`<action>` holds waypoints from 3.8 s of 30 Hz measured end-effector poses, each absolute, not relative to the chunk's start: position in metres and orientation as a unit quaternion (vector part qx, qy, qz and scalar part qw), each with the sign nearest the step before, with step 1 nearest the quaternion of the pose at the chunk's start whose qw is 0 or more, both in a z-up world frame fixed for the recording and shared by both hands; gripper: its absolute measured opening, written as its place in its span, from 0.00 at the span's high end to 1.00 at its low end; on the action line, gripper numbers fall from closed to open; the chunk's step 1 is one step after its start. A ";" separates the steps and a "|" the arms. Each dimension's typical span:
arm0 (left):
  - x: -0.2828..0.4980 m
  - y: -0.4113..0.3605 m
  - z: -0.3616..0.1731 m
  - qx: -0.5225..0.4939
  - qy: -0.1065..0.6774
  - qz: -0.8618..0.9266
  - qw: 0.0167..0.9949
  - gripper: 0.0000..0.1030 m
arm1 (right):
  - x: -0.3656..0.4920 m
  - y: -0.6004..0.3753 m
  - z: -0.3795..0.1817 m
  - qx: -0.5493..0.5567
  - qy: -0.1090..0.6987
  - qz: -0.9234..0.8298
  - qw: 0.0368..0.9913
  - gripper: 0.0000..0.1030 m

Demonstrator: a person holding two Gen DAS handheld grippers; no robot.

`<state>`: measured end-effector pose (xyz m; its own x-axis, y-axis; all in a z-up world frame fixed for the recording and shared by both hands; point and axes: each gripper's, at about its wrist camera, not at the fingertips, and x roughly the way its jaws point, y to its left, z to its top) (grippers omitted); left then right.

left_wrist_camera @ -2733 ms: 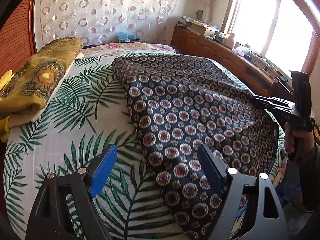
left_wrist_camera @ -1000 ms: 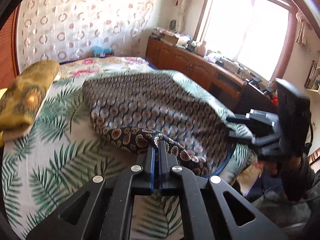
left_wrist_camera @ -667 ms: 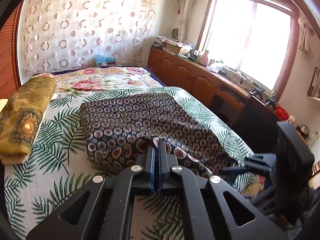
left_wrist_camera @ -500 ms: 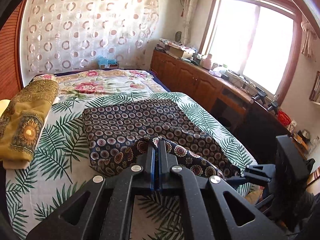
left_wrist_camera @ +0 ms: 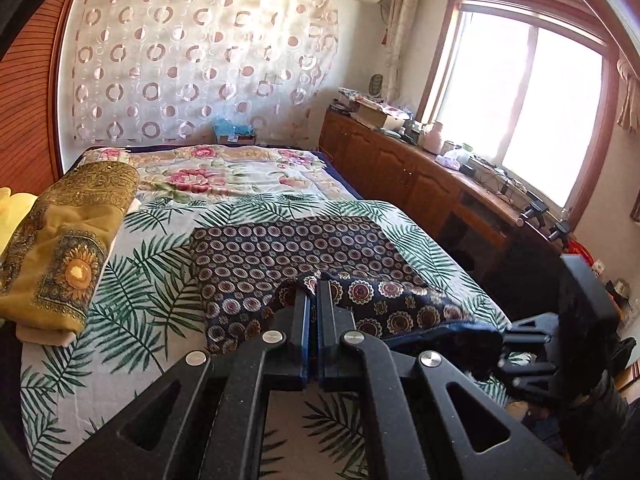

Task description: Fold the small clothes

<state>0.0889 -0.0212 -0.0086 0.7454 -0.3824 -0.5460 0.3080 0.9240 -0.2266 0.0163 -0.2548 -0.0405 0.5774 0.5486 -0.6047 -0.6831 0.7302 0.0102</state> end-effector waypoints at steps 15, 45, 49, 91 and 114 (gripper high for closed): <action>0.162 -0.003 -0.022 -0.042 0.319 -0.140 0.936 0.97 | 0.129 -0.227 -0.009 -0.130 0.271 0.348 0.888 0.98; 0.197 0.034 -0.056 -0.036 0.350 -0.120 0.928 0.25 | 0.241 -0.179 -0.032 -0.124 0.319 0.316 0.885 0.97; 0.202 0.035 -0.061 -0.039 0.357 -0.119 0.926 0.25 | 0.242 -0.183 -0.017 -0.127 0.297 0.279 0.904 0.64; 0.234 0.012 -0.073 0.026 0.392 -0.113 0.913 0.31 | 0.236 -0.259 -0.009 -0.072 0.362 0.240 0.898 0.42; 0.249 0.024 -0.080 -0.005 0.385 -0.103 0.917 0.51 | 0.226 -0.270 0.005 -0.071 0.311 0.257 0.912 0.99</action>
